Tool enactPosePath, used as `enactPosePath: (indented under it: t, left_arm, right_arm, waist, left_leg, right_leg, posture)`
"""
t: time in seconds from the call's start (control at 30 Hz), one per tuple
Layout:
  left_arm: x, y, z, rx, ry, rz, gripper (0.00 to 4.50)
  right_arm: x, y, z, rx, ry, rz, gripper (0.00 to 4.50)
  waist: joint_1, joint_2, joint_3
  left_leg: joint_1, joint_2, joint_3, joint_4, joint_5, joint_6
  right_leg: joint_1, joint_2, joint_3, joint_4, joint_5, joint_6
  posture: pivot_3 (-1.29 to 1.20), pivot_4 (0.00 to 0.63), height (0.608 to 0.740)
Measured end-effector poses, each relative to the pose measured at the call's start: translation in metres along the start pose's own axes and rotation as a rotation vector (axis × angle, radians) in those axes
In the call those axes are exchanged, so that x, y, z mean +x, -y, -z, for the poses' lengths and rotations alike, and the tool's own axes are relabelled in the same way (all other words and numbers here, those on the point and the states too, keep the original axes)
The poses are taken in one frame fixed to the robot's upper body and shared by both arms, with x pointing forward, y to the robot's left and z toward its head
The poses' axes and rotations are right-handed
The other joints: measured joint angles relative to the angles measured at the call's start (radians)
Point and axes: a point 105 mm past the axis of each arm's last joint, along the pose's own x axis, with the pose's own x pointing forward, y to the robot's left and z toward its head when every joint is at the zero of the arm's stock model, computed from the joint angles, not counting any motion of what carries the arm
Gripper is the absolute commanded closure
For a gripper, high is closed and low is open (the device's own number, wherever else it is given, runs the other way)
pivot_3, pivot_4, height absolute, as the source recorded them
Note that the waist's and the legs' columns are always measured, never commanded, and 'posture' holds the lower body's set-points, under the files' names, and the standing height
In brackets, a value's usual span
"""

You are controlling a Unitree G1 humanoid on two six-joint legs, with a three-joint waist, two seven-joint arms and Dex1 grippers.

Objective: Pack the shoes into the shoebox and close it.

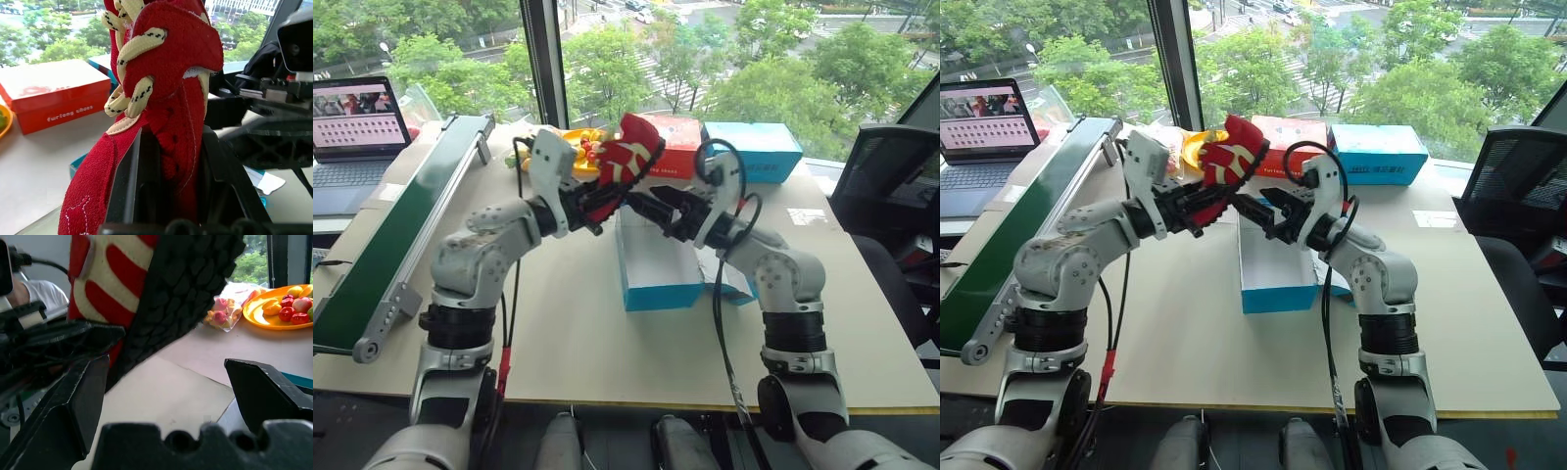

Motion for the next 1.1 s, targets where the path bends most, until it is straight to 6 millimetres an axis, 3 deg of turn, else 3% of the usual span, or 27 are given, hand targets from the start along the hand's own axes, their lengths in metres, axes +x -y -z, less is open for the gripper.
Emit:
enactPosePath:
  t: [0.17,0.3,0.33,0.37,0.7,0.93,1.1]
  left_arm:
    - [-0.001,-0.001,0.001,-0.007,0.004,-0.02,3.8]
    - [0.001,-0.001,-0.001,-0.016,0.023,-0.036,3.8]
    - [0.002,0.0,-0.001,-0.024,0.025,-0.041,3.83]
    - [0.003,0.001,0.0,-0.031,0.025,-0.043,3.83]
    - [0.008,0.008,0.0,-0.058,0.014,-0.07,3.83]
    - [0.008,0.009,-0.002,-0.048,0.023,-0.096,3.83]
    - [-0.009,0.0,-0.001,-0.082,0.05,-0.122,2.04]
  right_arm:
    - [-0.007,-0.008,-0.019,0.139,0.095,-0.059,0.0]
    - [-0.005,-0.009,-0.025,0.139,0.108,-0.052,0.0]
    - [-0.004,-0.008,-0.024,0.129,0.098,-0.048,0.51]
    - [-0.004,-0.007,-0.022,0.122,0.087,-0.039,0.64]
    - [-0.001,0.008,-0.012,0.097,0.057,0.017,3.95]
    - [0.006,0.007,-0.014,0.096,0.068,0.02,4.29]
    - [0.012,0.005,-0.017,0.061,0.048,0.037,4.29]
  waist:
    - [0.0,0.001,0.001]
    - [0.001,0.001,0.001]
    - [0.001,0.001,0.001]
    - [0.001,0.001,0.001]
    - [0.002,0.001,0.001]
    - [0.001,0.001,0.001]
    - [-0.003,0.001,0.001]
  left_leg:
    - [0.0,0.0,0.0,0.0,0.0,0.0]
    - [0.0,0.0,0.0,0.0,0.0,0.0]
    - [0.0,0.0,0.0,0.0,0.0,0.0]
    - [0.0,0.0,0.0,0.0,0.0,0.0]
    - [0.0,0.0,0.0,0.0,0.0,0.0]
    - [0.0,0.0,0.0,0.0,0.0,0.0]
    - [0.0,0.0,0.0,0.0,0.0,0.0]
  right_leg:
    - [0.0,0.0,0.0,0.0,0.0,0.0]
    - [0.0,0.0,0.0,0.0,0.0,0.0]
    - [0.0,0.0,0.0,0.0,0.0,0.0]
    - [0.0,0.0,0.0,0.0,0.0,0.0]
    - [0.0,0.0,0.0,0.0,0.0,0.0]
    - [0.0,0.0,0.0,0.0,0.0,0.0]
    - [-0.001,0.0,0.0,0.0,0.0,0.0]
  posture:
    - [0.0,0.15,0.74]
    - [0.0,0.15,0.74]
    - [0.0,0.15,0.74]
    - [0.0,0.15,0.74]
    - [0.0,0.15,0.74]
    - [0.0,0.15,0.74]
    - [0.0,0.15,0.74]
